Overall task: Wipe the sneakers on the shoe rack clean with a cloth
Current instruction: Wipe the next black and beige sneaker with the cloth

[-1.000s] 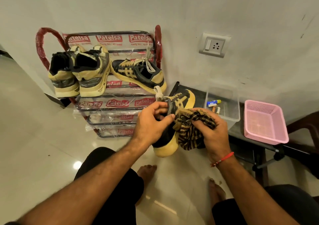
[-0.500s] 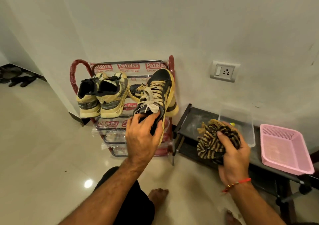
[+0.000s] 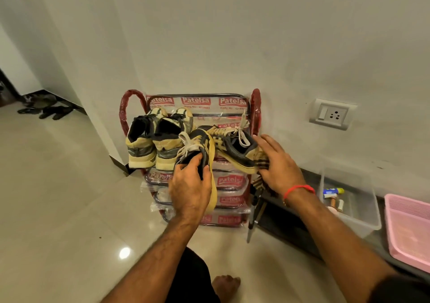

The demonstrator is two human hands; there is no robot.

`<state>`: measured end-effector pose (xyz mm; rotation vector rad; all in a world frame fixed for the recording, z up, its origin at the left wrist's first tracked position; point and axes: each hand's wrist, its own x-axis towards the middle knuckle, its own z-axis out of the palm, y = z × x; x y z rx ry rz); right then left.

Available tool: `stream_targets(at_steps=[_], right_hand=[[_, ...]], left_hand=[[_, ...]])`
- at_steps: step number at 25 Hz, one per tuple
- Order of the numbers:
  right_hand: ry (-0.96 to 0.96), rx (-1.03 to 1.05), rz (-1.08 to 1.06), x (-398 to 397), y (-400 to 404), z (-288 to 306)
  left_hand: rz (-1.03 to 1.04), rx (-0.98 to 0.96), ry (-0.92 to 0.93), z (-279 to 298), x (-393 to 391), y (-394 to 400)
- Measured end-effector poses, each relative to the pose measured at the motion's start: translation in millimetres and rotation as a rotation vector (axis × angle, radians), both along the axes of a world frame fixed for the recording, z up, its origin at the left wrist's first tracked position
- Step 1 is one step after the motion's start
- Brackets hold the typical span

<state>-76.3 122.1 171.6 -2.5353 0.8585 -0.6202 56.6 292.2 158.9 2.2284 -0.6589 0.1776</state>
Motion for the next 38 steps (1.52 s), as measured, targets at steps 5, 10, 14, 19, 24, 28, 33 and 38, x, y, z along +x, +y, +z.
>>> stream_targets(at_steps=[5, 10, 14, 19, 24, 28, 33, 38], right_hand=[[0.411, -0.194, 0.032, 36.4, -21.7, -7.7], [0.252, -0.181, -0.058, 55.1, -9.6, -16.0], [0.132, -0.196, -0.075, 68.0, 7.2, -23.3], [0.089, -0.299, -0.108, 91.5, -6.0, -18.1], [0.103, -0.143, 0.081, 101.2, -25.6, -23.3], [0.141, -0.031, 0.127, 84.7, -30.1, -25.5], [0.067, 0.043, 0.190, 70.1, -15.8, -24.6], [-0.192, 0.018, 0.143, 48.0, 5.2, -20.3]], left_hand=[[-0.075, -0.005, -0.090, -3.3, 13.4, -22.2], [-0.134, 0.086, -0.166, -5.9, 29.5, -47.4], [-0.158, 0.201, -0.190, 1.5, 47.2, -62.0], [-0.180, 0.259, -0.232, 12.1, 70.8, -95.6], [-0.311, 0.403, -0.187, 2.9, 86.1, -122.2], [-0.417, 0.469, -0.161, -2.3, 95.8, -116.9], [-0.369, 0.418, -0.276, -4.6, 90.3, -89.3], [-0.288, 0.245, -0.640, -10.3, 88.4, -38.9]])
